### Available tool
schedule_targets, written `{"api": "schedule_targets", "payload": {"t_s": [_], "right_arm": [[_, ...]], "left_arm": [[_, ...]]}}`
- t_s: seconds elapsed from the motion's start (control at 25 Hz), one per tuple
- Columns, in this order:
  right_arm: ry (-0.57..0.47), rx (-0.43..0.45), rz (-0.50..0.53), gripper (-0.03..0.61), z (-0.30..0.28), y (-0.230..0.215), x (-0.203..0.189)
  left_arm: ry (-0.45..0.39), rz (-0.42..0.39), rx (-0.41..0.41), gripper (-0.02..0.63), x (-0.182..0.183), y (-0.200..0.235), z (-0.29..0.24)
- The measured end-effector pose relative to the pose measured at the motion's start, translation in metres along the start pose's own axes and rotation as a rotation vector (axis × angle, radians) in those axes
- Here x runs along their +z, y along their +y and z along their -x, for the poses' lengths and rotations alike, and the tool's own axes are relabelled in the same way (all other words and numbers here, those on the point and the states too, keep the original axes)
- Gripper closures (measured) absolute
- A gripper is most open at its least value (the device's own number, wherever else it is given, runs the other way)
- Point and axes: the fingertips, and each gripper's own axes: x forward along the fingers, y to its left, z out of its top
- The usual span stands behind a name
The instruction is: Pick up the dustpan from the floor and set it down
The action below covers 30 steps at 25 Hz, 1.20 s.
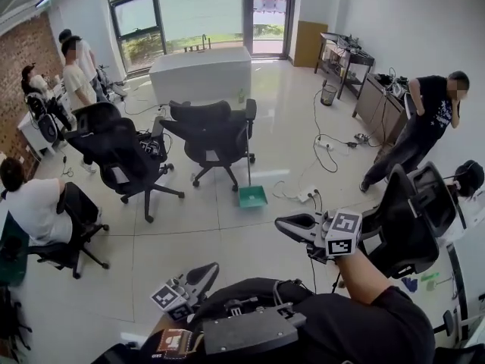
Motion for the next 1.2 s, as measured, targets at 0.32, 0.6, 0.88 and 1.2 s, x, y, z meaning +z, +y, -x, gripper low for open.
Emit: {"api": "schedule_targets", "payload": {"t_s": [0.32, 0.6, 0.88, 1.2], "right_arm": [[0.03, -0.009, 0.057, 0.565, 0.124, 0.043, -0.037], [-0.034, -0.033, -0.022, 0.566, 0.26, 0.061, -0.067], [-0.094, -0.185, -0.012, 0.565, 0.314, 0.041, -0.058], [-0.055, -0.217, 0.022, 0.565, 0.241, 0.064, -0.051]], "left_arm": [[0.024, 0.026, -0.044, 0.604, -0.047, -0.123, -0.075], [0.117, 0.029, -0.081, 0.604, -0.102, -0.235, -0.156], [0.105, 0.01, -0.073, 0.604, -0.103, -0.257, -0.166], [0.066, -0.016, -0.078, 0.604, -0.067, -0.214, -0.107]]}}
